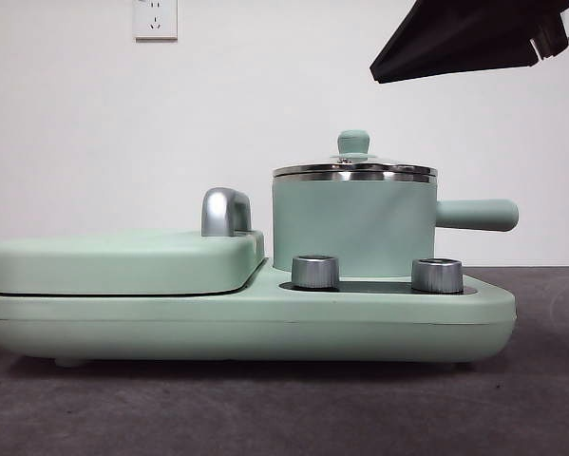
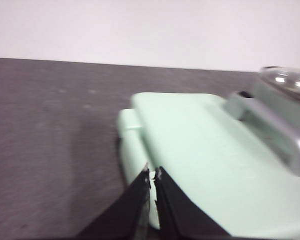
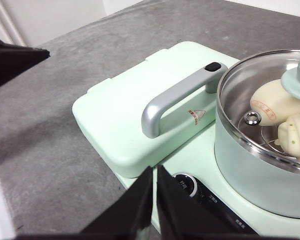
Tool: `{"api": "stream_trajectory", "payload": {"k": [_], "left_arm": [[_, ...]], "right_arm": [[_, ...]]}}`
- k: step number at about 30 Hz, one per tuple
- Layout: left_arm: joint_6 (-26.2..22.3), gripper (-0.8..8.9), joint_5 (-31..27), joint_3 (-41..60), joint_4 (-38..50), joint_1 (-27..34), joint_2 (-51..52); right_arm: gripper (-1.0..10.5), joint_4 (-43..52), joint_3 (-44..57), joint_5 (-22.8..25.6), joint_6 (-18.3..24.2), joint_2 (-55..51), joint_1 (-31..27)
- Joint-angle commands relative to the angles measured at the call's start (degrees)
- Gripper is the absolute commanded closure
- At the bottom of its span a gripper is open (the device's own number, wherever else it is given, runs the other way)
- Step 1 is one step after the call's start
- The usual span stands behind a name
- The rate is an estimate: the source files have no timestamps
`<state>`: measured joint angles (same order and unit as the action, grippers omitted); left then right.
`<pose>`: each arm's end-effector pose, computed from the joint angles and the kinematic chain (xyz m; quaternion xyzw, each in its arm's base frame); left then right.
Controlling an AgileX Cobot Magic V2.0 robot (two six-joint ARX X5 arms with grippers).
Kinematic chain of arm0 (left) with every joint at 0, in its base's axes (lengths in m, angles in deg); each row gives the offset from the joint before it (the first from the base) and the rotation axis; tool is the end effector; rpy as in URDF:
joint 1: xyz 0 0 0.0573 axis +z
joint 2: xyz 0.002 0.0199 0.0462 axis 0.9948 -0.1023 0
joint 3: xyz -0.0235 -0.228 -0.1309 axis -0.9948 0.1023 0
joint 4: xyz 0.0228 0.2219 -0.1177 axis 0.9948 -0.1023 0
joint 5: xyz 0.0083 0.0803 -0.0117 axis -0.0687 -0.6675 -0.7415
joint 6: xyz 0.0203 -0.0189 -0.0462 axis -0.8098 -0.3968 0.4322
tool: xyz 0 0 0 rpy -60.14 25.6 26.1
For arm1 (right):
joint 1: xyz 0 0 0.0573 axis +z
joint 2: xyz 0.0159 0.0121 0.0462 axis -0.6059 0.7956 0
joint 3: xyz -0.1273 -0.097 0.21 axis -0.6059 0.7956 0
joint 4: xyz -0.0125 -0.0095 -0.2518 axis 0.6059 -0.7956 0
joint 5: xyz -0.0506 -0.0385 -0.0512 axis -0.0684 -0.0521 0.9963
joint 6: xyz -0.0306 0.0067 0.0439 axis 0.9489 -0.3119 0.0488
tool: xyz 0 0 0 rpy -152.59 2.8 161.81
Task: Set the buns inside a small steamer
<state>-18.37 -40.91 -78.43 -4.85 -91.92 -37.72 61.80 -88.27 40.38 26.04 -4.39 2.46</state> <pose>0.0986 -0.0180 0.1859 -0.0615 0.0637 -0.1421 0.9859 0.1384 0.1249 0.2630 0.0031 0.1959 0.4437 0.8745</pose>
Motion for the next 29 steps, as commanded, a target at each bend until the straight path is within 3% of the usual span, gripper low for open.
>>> {"api": "stream_trajectory", "payload": {"k": [1, 8, 25, 29], "left_arm": [[-0.13, 7.93, -2.80, 2.23, 1.18, 1.92, 2.54], [-0.22, 7.93, -5.01, 6.40, -0.35, 5.90, 7.96], [-0.31, 7.93, -5.01, 6.38, -0.59, 6.12, 7.76], [-0.31, 7.93, -5.01, 6.38, -0.59, 6.12, 7.76]], "right_arm": [[9.4, 0.39, -0.98, -0.02, -0.57, 0.17, 0.57], [9.4, 0.39, -0.98, -0.02, -0.57, 0.17, 0.57], [9.4, 0.37, -0.98, 0.00, -0.57, 0.17, 0.57], [9.4, -0.72, -0.85, 3.08, 5.51, -2.10, -0.44]]}}
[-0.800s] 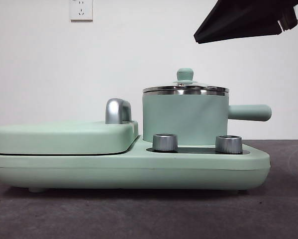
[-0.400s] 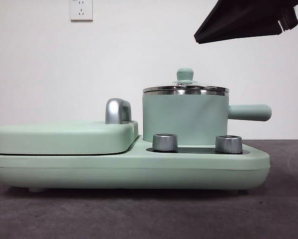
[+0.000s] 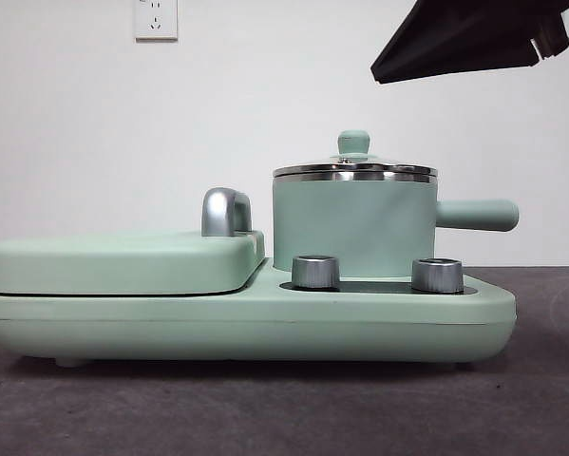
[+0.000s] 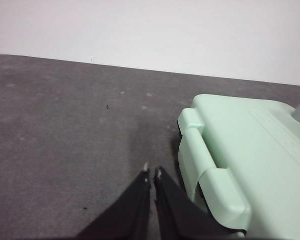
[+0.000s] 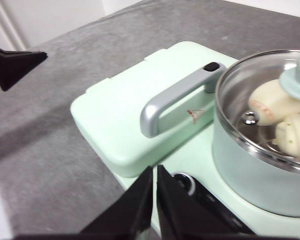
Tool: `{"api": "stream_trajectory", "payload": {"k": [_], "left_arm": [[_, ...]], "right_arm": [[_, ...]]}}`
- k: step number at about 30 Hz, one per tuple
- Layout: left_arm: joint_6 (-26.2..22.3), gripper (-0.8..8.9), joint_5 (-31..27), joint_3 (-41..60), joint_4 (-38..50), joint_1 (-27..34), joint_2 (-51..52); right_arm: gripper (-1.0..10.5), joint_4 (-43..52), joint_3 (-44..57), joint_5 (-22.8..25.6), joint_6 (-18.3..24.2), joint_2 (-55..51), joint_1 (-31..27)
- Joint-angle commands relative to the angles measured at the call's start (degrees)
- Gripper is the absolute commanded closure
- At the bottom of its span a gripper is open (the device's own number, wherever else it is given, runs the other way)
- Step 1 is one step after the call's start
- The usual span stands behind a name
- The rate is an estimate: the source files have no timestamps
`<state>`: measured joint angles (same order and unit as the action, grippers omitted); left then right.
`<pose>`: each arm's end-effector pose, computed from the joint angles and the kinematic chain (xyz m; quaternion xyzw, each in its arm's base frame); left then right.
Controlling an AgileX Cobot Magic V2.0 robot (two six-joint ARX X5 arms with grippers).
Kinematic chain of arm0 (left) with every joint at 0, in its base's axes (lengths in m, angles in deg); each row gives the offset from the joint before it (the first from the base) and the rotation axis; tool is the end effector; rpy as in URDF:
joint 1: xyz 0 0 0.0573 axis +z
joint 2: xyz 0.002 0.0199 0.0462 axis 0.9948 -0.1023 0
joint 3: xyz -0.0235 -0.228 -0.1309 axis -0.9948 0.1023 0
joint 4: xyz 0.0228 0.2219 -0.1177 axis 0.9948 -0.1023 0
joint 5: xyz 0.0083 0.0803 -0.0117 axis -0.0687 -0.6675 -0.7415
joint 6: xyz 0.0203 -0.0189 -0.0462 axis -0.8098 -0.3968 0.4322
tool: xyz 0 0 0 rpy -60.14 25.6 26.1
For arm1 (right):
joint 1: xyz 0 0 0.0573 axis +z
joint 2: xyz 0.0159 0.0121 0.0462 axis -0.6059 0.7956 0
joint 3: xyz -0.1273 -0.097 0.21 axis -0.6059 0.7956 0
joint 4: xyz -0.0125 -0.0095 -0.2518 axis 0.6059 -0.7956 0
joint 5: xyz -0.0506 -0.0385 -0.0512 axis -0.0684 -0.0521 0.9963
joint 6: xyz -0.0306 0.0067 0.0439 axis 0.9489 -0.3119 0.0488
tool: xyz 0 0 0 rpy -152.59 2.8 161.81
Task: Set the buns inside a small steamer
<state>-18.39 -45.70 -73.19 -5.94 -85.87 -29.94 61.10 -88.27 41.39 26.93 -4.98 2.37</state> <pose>0.0953 -0.0050 0.1635 -0.0623 0.0453 -0.0492 0.9958 0.1374 0.1230 0.2636 -0.0051 0.1928 0.4367 0.8787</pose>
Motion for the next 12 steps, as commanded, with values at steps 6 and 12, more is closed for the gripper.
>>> {"api": "stream_trajectory", "payload": {"k": [6, 12], "left_arm": [[-0.28, 7.93, -0.22, 1.14, 0.50, 0.07, -0.02], [-0.28, 7.93, -0.22, 1.14, 0.50, 0.07, -0.02]], "right_arm": [[9.4, -0.79, 6.40, 5.49, 6.25, -14.21, -12.13], [9.4, 1.46, 18.51, 11.04, 5.33, -28.57, -24.22]]}}
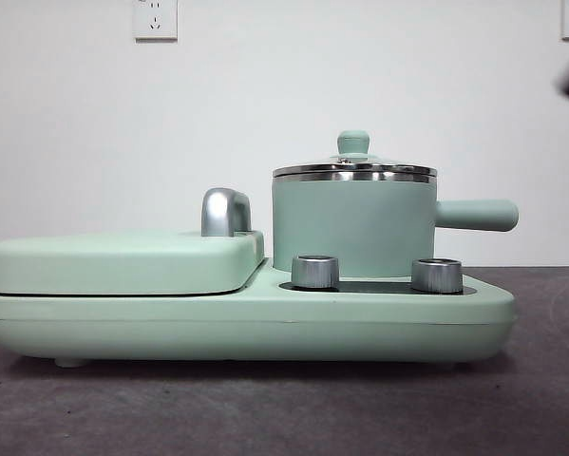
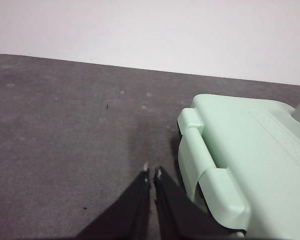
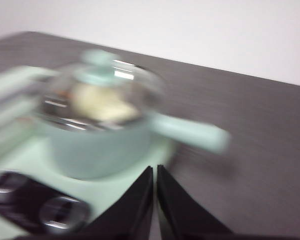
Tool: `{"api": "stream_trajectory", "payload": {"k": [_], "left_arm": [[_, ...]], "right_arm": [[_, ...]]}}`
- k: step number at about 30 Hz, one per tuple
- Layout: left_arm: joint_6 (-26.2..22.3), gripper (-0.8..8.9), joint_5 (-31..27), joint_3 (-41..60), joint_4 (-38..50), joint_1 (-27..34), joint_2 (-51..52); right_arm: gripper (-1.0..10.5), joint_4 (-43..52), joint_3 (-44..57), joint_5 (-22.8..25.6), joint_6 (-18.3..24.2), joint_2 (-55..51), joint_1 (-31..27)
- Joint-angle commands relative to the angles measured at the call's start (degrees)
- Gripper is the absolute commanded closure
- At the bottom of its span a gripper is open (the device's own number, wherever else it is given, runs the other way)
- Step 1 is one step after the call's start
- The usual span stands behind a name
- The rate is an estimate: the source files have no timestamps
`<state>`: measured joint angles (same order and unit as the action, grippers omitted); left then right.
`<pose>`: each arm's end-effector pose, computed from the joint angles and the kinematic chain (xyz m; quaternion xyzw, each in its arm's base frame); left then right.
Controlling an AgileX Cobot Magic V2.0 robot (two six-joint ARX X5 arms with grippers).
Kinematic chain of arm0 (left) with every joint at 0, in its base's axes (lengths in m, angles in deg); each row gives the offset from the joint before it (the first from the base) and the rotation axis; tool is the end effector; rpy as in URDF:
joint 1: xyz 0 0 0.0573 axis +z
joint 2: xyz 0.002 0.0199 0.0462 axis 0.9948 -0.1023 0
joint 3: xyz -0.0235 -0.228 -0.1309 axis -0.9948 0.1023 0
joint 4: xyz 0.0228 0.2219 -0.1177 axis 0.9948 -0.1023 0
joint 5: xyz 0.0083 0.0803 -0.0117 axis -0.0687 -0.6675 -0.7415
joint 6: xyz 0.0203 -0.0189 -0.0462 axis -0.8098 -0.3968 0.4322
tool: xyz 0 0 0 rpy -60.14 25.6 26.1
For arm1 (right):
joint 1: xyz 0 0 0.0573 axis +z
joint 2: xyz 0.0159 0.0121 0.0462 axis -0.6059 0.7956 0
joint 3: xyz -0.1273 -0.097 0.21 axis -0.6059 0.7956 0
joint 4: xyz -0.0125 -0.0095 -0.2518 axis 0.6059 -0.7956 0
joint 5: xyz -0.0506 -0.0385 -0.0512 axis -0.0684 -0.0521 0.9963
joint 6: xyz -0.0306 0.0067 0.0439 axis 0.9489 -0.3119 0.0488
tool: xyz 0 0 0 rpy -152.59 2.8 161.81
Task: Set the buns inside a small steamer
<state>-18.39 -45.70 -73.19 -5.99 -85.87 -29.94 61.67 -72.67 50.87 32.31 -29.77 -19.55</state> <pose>0.0953 -0.0050 0.1634 -0.0623 0.0457 -0.0492 0.9958 0.1145 0.0391 0.2269 -0.0181 0.0934 0.1928 0.9766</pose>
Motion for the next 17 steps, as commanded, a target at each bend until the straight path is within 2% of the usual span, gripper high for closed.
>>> {"api": "stream_trajectory", "payload": {"k": [1, 9, 17], "left_arm": [[-0.28, 7.93, -0.22, 1.14, 0.55, 0.07, -0.02], [-0.28, 7.93, -0.22, 1.14, 0.55, 0.07, -0.02], [-0.28, 7.93, -0.22, 1.14, 0.55, 0.07, -0.02]], "right_arm": [[9.4, 0.90, 4.22, 1.88, -0.28, -5.70, -3.39], [9.4, 0.94, 13.94, 3.10, -1.25, -21.99, -10.38], [9.4, 3.63, 17.35, 3.30, -2.36, -22.71, -11.67]]}}
